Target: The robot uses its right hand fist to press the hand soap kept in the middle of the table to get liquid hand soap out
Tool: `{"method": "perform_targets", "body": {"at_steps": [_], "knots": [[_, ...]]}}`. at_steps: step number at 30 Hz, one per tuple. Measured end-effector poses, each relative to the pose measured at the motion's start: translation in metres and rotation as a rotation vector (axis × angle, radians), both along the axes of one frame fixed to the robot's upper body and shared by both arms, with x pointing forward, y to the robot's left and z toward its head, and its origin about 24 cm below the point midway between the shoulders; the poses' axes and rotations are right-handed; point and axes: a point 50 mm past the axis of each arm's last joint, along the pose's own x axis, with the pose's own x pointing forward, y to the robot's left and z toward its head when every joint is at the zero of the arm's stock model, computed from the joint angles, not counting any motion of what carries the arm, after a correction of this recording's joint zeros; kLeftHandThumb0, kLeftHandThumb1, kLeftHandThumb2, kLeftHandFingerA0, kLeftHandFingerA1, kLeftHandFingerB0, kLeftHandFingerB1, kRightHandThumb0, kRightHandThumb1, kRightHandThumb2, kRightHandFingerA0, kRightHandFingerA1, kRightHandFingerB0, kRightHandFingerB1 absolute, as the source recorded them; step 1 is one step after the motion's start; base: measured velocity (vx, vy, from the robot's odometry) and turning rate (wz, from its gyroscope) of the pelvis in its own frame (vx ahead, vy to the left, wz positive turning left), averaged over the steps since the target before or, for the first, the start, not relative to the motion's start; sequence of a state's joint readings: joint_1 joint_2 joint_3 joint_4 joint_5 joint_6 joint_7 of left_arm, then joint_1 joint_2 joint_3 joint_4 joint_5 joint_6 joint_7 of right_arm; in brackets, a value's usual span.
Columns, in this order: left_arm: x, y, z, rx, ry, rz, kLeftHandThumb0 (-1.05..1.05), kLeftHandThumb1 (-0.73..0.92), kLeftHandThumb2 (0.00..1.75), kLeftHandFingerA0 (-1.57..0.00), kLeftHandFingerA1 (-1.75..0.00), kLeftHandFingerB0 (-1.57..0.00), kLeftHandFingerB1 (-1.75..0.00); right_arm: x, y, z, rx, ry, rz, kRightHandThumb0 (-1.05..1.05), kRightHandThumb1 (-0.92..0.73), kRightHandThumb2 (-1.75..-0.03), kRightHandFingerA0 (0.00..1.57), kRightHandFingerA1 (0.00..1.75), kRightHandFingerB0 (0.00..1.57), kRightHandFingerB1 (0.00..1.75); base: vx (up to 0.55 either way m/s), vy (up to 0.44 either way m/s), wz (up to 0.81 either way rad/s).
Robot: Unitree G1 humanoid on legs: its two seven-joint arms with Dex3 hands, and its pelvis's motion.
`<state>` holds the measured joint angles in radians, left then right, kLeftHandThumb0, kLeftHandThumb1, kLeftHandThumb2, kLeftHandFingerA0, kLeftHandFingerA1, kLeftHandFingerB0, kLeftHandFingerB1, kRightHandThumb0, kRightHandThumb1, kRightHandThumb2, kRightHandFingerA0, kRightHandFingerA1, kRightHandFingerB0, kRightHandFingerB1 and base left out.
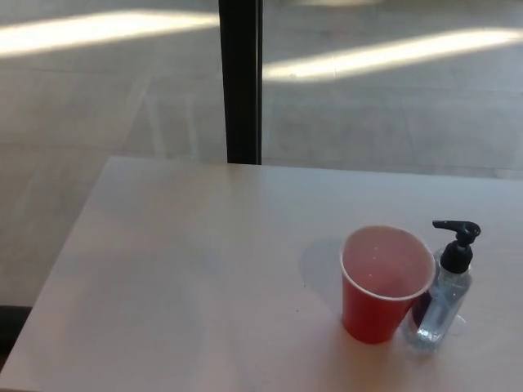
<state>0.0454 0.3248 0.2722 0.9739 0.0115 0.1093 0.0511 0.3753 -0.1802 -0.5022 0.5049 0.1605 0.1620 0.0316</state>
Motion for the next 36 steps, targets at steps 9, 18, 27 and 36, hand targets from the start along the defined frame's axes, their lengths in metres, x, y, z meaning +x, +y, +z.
{"method": "perform_targets", "body": {"at_steps": [9, 18, 27, 36], "knots": [[-0.001, 0.014, 0.008, 0.01, -0.058, 0.109, -0.51, 0.51, 0.85, -0.65, -0.67, -0.48, -0.58, 0.025, -0.036, 0.04, -0.041, -0.241, -0.242, -0.69, -0.47, -1.0, 0.0, 0.69, 0.0, 0.34, 0.0, 0.0, 0.0], [-0.015, 0.029, 0.01, 0.011, -0.037, 0.213, -0.48, 0.69, 0.59, -0.79, -0.59, -0.54, -0.46, 0.091, -0.072, 0.12, -0.078, -0.635, -0.366, -0.66, -0.34, -1.09, 1.03, 0.85, 0.54, 0.8, 0.0, 0.0, 0.0], [-0.022, 0.036, 0.011, 0.0, -0.032, 0.284, -0.46, 0.72, 0.61, -0.74, -0.58, -0.55, -0.47, 0.16, -0.056, 0.245, -0.09, -1.124, -0.263, -0.25, -0.24, -1.25, 1.25, 1.48, 1.14, 1.1, 0.0, 0.0, 0.0], [-0.02, 0.038, 0.012, -0.003, -0.051, 0.304, -0.46, 0.72, 0.61, -0.74, -0.57, -0.55, -0.47, 0.196, 0.015, 0.327, -0.075, -1.357, 0.106, -0.09, -0.69, -1.25, 0.96, 1.75, 0.61, 1.56, 0.0, 0.0, 0.0]]}}
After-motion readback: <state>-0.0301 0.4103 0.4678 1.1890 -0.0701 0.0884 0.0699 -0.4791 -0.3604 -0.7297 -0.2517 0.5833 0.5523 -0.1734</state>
